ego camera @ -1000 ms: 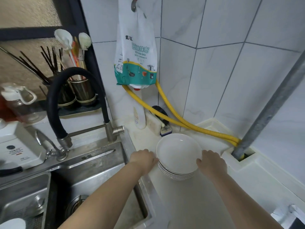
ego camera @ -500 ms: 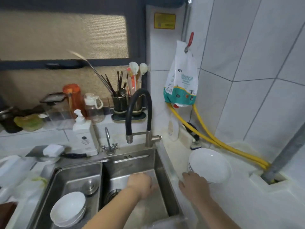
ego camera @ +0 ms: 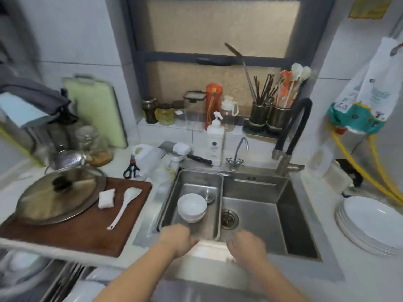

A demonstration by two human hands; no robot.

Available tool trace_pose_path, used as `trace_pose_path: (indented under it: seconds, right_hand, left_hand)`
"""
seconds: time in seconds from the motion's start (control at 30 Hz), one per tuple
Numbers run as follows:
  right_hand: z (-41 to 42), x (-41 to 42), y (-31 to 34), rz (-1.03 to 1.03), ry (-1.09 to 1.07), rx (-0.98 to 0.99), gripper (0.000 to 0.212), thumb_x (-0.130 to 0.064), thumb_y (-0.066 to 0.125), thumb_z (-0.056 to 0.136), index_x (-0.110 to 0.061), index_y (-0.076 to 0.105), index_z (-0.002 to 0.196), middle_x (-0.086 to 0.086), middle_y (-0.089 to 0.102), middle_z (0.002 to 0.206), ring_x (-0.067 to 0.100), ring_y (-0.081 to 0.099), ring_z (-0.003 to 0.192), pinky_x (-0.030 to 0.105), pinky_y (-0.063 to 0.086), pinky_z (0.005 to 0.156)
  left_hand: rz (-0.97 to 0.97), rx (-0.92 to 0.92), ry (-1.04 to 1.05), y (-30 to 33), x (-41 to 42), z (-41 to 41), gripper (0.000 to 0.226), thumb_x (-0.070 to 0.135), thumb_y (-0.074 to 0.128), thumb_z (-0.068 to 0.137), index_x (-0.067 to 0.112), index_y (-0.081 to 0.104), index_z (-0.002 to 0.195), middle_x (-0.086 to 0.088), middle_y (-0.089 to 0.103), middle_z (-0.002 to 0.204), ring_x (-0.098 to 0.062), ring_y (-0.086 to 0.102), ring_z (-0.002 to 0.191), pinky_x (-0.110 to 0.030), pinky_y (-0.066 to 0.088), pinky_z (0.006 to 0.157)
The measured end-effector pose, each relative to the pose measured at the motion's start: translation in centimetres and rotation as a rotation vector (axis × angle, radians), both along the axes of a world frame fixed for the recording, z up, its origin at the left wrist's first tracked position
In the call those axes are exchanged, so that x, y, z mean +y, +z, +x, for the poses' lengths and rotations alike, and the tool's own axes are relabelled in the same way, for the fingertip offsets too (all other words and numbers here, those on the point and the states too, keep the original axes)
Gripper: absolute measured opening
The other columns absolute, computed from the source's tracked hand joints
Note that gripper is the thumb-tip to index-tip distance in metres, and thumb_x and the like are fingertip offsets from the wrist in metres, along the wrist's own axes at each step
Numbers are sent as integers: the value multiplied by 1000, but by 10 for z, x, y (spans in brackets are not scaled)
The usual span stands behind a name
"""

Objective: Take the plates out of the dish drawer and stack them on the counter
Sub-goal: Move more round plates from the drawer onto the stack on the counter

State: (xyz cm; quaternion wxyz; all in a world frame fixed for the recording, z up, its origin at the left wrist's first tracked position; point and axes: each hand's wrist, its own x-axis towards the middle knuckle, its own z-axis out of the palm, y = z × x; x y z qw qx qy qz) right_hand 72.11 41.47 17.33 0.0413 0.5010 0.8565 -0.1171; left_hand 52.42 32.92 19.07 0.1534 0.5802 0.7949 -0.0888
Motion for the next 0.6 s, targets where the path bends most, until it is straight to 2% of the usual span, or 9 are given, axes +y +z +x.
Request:
trace_pose_path:
  seconds: [0.17,0.33,0.53,0.6]
  right_hand:
    - [-74,-64,-7,-68,153,31,37,-42,40,92,-18,60,111,6,64,118,27,60,111,34,48,86]
    - [-139,-129,-16,-142,286,57,35,-41,39,91,-17,59,108,5,63,114,26,60,109,34,48,85]
    - [-204,-194,-30,-213,413,27,32,-44,40,91,-20,59,98,3,64,103,25,62,96,33,44,72]
    - [-224,-212,-37,-233,448,7,31,-43,40,90,-20,59,97,3,64,103,25,62,97,33,45,73]
  left_hand:
    - [-10,-61,157,-16,-90,-48,54,58,37,91,15,66,106,-8,66,117,-27,61,110,-34,46,88]
    - [20,-92,280,-25,-167,-92,51,58,39,91,18,67,102,-6,69,109,-26,64,102,-31,45,75]
    - [5,-125,421,-38,-238,-144,49,57,38,91,18,67,97,-2,69,104,-23,63,98,-29,42,71]
    - [-11,-146,464,-48,-260,-161,49,57,36,91,19,67,96,-1,69,102,-22,64,97,-28,40,68]
